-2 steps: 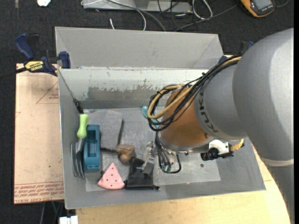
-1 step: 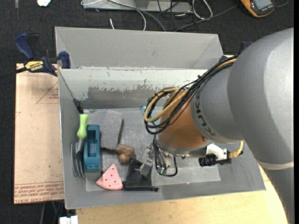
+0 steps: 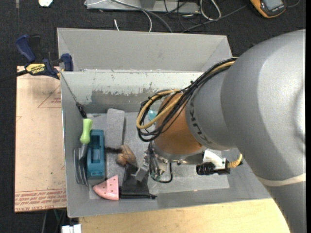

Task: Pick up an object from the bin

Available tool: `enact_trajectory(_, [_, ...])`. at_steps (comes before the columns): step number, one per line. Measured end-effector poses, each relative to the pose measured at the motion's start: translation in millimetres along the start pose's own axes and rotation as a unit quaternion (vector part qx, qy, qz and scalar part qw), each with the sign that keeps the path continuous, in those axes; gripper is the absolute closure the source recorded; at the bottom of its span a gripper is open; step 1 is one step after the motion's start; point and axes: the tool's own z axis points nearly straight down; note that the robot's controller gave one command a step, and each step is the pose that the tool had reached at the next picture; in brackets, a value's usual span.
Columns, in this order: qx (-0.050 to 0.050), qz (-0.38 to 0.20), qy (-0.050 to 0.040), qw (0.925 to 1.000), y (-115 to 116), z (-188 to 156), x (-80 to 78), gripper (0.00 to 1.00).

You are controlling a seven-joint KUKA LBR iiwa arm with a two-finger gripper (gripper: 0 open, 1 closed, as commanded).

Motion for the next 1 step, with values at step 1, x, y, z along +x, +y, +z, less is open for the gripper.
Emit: enact_trajectory(1, [0.000,0.000,0.0000,1.0000,0.0,0.0,0.0,1.00])
